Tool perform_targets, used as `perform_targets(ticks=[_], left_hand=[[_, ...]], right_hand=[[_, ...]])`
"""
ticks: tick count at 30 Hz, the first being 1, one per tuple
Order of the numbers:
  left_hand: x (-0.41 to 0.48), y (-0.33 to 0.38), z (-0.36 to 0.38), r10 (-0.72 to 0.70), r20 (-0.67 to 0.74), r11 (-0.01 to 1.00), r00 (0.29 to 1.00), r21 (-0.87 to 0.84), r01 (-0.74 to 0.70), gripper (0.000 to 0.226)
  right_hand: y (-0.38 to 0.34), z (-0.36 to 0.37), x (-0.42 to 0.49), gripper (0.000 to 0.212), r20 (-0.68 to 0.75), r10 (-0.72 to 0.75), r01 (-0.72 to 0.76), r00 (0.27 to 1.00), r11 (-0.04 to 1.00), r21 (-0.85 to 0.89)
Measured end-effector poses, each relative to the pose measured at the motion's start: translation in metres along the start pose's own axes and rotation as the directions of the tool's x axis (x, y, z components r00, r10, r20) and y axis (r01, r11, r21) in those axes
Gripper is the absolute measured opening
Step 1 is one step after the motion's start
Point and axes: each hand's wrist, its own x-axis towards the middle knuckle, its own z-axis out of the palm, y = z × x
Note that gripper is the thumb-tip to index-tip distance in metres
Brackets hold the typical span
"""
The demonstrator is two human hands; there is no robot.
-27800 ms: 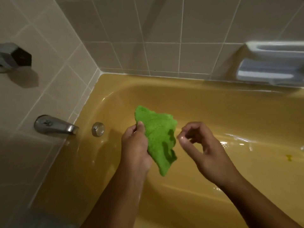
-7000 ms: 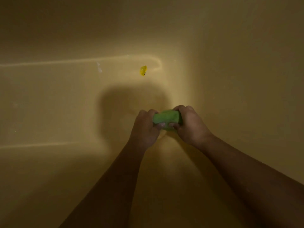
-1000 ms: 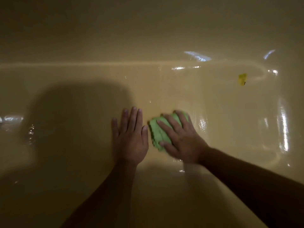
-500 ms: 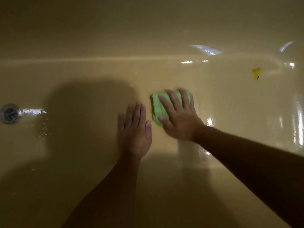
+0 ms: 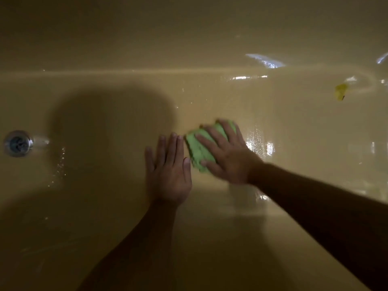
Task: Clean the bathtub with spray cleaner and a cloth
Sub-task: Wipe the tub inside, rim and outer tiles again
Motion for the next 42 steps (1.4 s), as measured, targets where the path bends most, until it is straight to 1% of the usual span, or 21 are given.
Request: perform_targets(ticks=[4, 6, 8, 11, 14, 16, 18, 21, 24, 26, 29, 31, 34, 37, 40, 42], left_hand=[[0.015, -0.008, -0.002, 0.004, -0.021, 1.0, 1.0, -0.009, -0.004, 0.065], [0.023, -0.015, -0.002, -0.002, -0.02, 1.0, 1.0, -0.001, 0.002, 0.065], [0.028, -0.021, -0.003, -0.002, -0.019, 1.0, 1.0, 0.008, 0.002, 0.065], [0.027, -0.023, -0.003, 0.012, -0.021, 1.0, 1.0, -0.002, -0.012, 0.065], [0.014, -0.032, -0.004, -0.011, -0.017, 1.0, 1.0, -0.013, 0.011, 0.063], [-0.001, -0.044, -0.004, -0.032, -0.008, 0.999, 0.999, 0.004, 0.032, 0.062], [-0.014, -0.057, -0.005, -0.027, 0.006, 0.999, 1.0, 0.016, 0.027, 0.063], [-0.018, -0.069, -0.006, 0.005, 0.044, 0.999, 0.999, 0.034, -0.007, 0.064], [-0.011, -0.071, -0.007, -0.015, 0.037, 0.999, 0.999, 0.03, 0.014, 0.064], [-0.009, -0.072, -0.007, -0.025, 0.025, 0.999, 0.999, 0.021, 0.025, 0.064], [-0.003, -0.075, -0.006, -0.026, -0.01, 1.0, 1.0, 0.014, 0.026, 0.064], [0.003, -0.079, -0.005, -0.045, -0.026, 0.999, 0.999, 0.007, 0.045, 0.064], [0.013, -0.085, -0.005, -0.077, -0.043, 0.997, 0.996, 0.004, 0.077, 0.063], [0.012, -0.088, -0.007, -0.074, -0.04, 0.997, 0.996, -0.012, 0.074, 0.063], [0.002, -0.092, -0.01, -0.074, -0.012, 0.997, 0.997, -0.019, 0.073, 0.063], [-0.012, -0.102, -0.011, -0.076, 0.013, 0.997, 0.997, 0.002, 0.076, 0.063]], right_hand=[[0.028, -0.036, 0.1, 0.074, -0.126, 0.096, -0.098, 0.987, 0.995, -0.016], [0.028, -0.049, 0.127, 0.077, -0.127, 0.162, -0.165, 0.979, 0.986, -0.007], [0.02, -0.05, 0.13, 0.077, -0.118, 0.219, -0.219, 0.969, 0.976, 0.01], [-0.002, -0.029, 0.101, 0.075, -0.128, 0.244, -0.244, 0.961, 0.97, 0.019], [-0.037, 0.002, 0.043, 0.072, -0.121, 0.193, -0.19, 0.974, 0.981, 0.031], [-0.066, 0.019, -0.004, 0.07, -0.085, 0.137, -0.134, 0.987, 0.99, 0.043], [-0.09, 0.03, -0.041, 0.071, -0.019, 0.068, -0.068, 0.997, 0.997, 0.032], [-0.096, 0.033, -0.057, 0.073, 0.043, 0.026, -0.027, 0.999, 0.999, 0.038], [-0.079, 0.025, -0.028, 0.071, 0.004, -0.014, 0.014, 1.0, 0.999, 0.035], [-0.061, 0.016, 0.013, 0.069, -0.037, -0.001, 0.001, 0.999, 1.0, 0.013], [-0.031, -0.009, 0.1, 0.073, -0.111, 0.051, -0.054, 0.993, 0.998, -0.026], [-0.017, -0.03, 0.148, 0.077, -0.129, 0.11, -0.114, 0.986, 0.993, -0.023], [-0.022, -0.041, 0.174, 0.077, -0.133, 0.21, -0.212, 0.969, 0.977, 0.0], [-0.05, -0.017, 0.145, 0.075, -0.142, 0.249, -0.248, 0.958, 0.968, 0.028], [-0.089, 0.018, 0.08, 0.071, -0.15, 0.188, -0.184, 0.971, 0.982, 0.039], [-0.121, 0.035, 0.025, 0.07, -0.087, 0.137, -0.132, 0.987, 0.989, 0.059]])
